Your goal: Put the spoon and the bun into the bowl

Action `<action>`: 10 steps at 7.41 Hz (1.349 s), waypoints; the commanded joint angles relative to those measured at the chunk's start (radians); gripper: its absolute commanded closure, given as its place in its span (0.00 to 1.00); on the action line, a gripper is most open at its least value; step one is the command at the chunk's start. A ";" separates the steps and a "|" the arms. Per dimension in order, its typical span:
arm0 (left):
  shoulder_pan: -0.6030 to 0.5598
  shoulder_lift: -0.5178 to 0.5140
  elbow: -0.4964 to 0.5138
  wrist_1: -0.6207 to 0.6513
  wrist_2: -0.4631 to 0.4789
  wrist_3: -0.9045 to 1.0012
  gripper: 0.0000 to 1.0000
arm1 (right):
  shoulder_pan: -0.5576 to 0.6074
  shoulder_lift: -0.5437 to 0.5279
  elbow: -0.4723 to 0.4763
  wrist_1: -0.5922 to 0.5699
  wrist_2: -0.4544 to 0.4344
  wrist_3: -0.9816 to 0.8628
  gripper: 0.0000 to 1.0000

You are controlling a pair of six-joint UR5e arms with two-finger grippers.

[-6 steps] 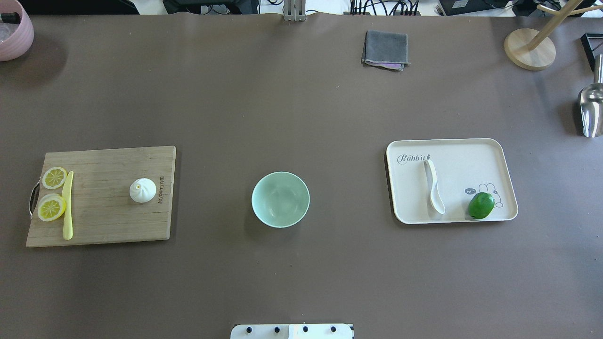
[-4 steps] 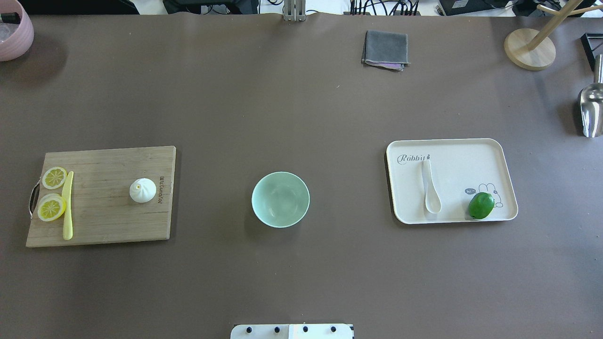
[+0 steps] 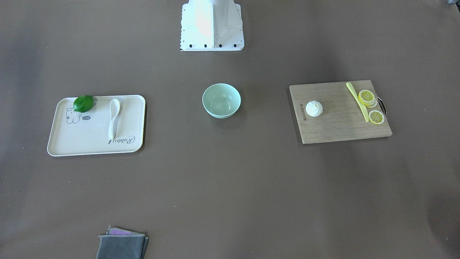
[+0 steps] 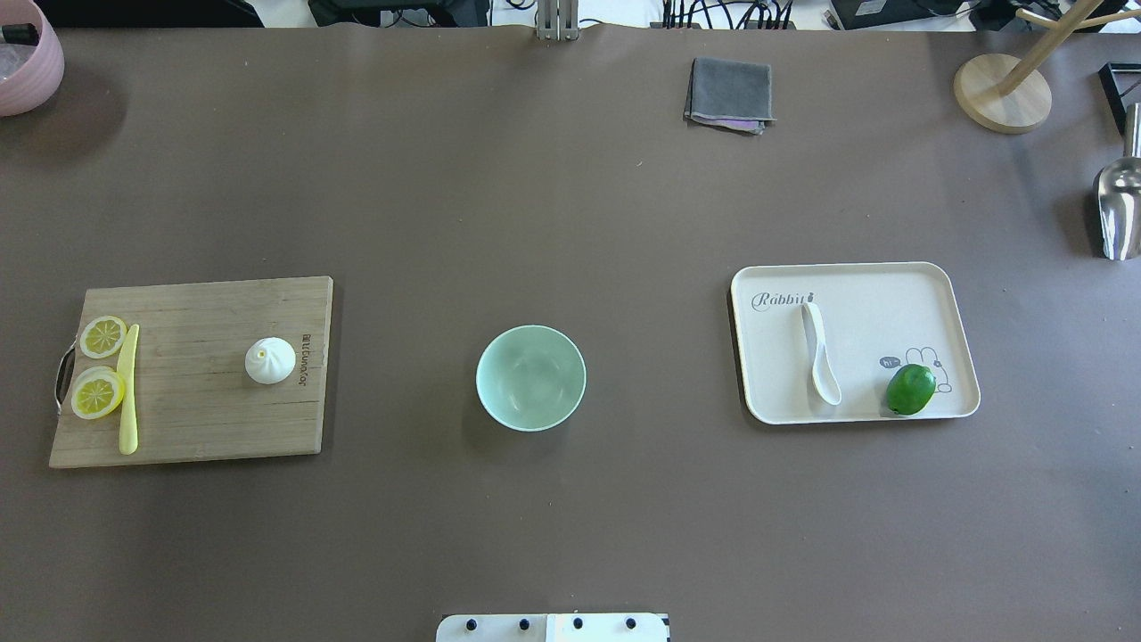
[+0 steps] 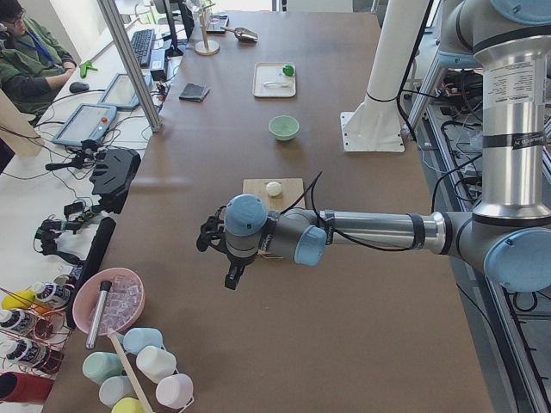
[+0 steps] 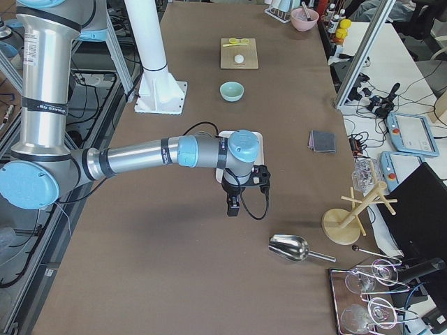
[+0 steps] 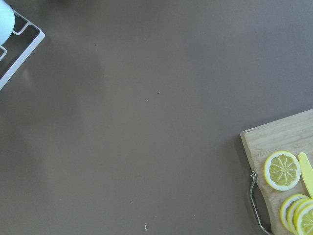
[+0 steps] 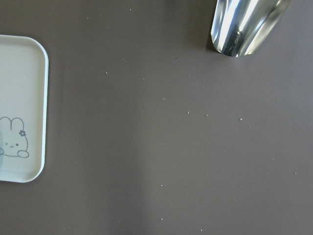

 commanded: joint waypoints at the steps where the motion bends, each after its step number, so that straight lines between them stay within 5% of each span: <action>1: 0.001 0.003 0.009 -0.182 0.005 -0.005 0.02 | 0.000 0.004 -0.001 0.026 -0.002 0.000 0.00; 4: 0.002 -0.131 0.045 -0.241 0.023 -0.013 0.02 | 0.005 0.009 0.000 0.231 -0.021 0.033 0.00; 7: 0.011 -0.150 0.063 -0.330 0.012 -0.013 0.02 | 0.002 0.013 -0.005 0.414 -0.041 0.149 0.00; 10: 0.256 -0.208 0.056 -0.490 0.029 -0.389 0.02 | -0.117 0.013 -0.006 0.538 -0.051 0.492 0.00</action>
